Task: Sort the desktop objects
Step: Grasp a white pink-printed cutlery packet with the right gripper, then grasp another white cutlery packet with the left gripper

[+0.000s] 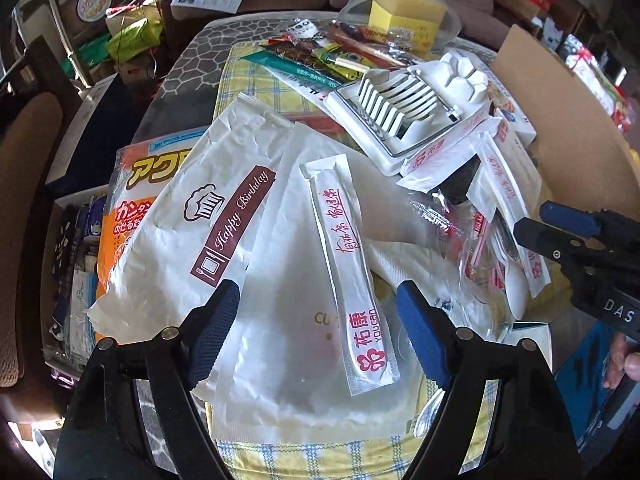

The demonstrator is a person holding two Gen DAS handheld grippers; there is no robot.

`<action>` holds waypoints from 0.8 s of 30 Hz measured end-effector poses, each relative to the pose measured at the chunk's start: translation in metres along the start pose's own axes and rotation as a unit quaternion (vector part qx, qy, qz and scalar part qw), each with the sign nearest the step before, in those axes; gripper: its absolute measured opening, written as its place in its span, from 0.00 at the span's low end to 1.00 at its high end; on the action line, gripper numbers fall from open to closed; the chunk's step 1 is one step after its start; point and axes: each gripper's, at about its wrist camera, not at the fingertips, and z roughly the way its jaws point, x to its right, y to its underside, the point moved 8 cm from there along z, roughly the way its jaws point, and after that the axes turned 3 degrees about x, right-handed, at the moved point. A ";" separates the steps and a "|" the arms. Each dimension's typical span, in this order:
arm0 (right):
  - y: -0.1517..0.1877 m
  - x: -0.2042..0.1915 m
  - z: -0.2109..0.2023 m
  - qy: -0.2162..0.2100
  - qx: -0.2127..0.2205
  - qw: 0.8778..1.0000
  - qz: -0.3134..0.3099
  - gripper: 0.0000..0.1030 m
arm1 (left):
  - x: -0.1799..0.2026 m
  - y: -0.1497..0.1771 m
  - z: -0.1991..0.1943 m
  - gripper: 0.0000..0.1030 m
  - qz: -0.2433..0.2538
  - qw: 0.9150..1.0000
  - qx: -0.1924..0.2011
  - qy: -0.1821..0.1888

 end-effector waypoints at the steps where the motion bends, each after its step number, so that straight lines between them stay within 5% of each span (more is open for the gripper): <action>1: 0.000 -0.001 0.003 0.002 -0.002 1.000 -0.002 0.52 | 0.001 0.000 0.003 0.76 0.003 1.000 -0.002 -0.003; 9: -0.001 -0.004 0.018 0.002 -0.014 1.000 -0.006 0.42 | 0.000 -0.007 0.012 0.70 0.008 1.000 -0.006 -0.019; 13: -0.002 -0.001 0.019 0.003 -0.016 1.000 -0.002 0.19 | -0.005 -0.011 0.010 0.48 0.008 1.000 -0.001 -0.025; 16: -0.002 -0.001 0.017 0.000 -0.015 1.000 0.000 0.18 | -0.010 -0.014 0.008 0.27 -0.001 1.000 0.001 -0.008; 24: -0.010 -0.003 0.006 0.001 -0.002 1.000 0.006 0.18 | -0.017 -0.013 0.003 0.22 -0.019 1.000 0.000 0.016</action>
